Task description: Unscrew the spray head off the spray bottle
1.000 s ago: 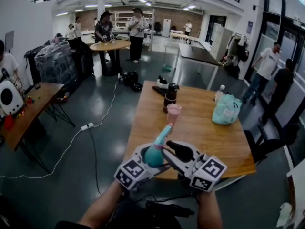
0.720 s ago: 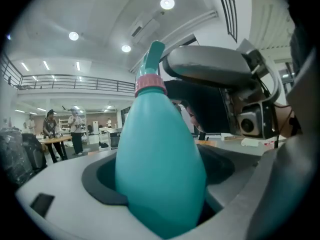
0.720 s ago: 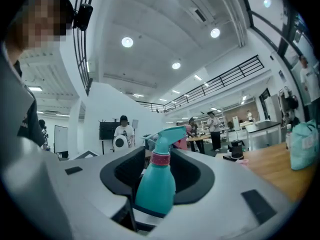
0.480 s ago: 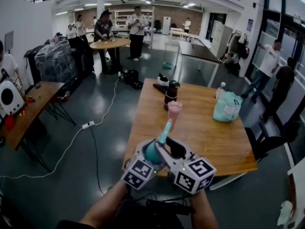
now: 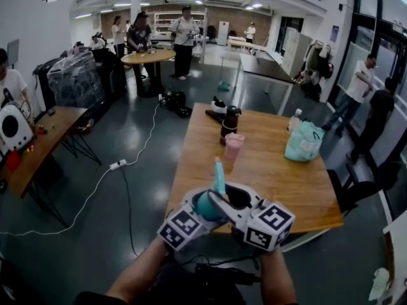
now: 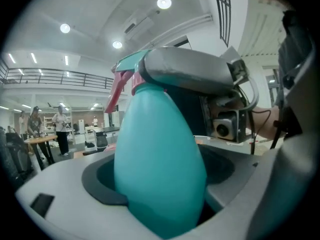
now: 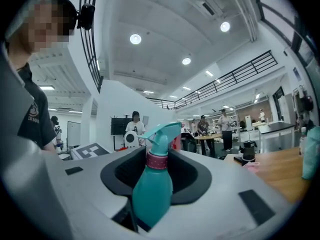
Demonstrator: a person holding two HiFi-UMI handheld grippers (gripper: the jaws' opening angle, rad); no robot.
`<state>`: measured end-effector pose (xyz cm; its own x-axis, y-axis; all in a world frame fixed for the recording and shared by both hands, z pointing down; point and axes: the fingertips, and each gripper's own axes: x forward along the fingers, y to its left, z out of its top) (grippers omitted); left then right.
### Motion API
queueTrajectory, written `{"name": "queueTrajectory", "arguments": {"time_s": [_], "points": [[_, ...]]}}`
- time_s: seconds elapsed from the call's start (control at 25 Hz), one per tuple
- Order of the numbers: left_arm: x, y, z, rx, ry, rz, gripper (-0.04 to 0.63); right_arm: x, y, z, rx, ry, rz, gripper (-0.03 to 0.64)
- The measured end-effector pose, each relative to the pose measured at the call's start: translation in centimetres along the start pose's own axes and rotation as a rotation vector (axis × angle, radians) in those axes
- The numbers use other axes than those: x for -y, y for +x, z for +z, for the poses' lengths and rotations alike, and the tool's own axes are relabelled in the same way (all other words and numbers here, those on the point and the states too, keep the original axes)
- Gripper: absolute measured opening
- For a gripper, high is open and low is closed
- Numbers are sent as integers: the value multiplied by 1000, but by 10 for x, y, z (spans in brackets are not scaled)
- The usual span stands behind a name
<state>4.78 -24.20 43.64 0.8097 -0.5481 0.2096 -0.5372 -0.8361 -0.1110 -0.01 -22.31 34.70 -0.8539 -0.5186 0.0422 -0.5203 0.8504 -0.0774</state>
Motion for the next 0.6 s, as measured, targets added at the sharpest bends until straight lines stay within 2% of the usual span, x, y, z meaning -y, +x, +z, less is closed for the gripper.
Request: {"name": "queueTrajectory", "arguments": {"time_s": [0.28, 0.4, 0.48, 0.6], "points": [[29, -8, 5, 42, -17, -219, 433, -14, -12, 0, 43, 22, 268, 146], [40, -10, 5, 51, -18, -279, 433, -17, -19, -3, 55, 29, 361, 146], [43, -8, 4, 59, -21, -289, 433, -18, -22, -5, 58, 19, 373, 146], [40, -6, 6, 76, -30, -274, 433, -18, -21, -4, 57, -22, 319, 147]]}}
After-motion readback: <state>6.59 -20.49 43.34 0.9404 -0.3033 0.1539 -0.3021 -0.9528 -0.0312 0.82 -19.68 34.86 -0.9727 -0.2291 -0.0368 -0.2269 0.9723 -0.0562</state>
